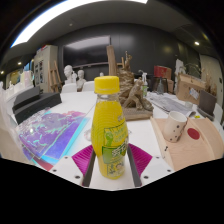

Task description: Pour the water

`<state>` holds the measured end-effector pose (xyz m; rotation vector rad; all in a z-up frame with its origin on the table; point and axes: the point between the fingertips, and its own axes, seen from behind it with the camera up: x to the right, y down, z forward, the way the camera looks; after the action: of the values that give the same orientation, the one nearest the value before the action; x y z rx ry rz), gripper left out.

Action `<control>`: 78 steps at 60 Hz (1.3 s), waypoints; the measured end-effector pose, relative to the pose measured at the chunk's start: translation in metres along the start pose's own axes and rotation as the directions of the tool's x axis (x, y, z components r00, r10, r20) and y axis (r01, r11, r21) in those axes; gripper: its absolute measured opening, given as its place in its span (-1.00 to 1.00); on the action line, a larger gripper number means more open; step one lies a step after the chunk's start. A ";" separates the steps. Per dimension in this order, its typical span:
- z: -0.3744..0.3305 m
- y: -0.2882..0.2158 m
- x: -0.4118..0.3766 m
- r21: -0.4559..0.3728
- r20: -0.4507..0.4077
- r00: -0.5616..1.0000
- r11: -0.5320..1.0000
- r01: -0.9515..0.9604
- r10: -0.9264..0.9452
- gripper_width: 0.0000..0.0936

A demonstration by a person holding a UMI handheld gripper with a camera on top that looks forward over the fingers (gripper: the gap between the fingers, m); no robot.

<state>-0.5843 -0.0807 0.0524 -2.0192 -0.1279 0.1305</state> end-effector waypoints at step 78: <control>0.073 -0.197 0.113 -0.300 0.406 -0.413 -0.308 -0.903 0.815 -0.46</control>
<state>-0.4905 0.0868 0.1940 -1.1524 1.3949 1.7689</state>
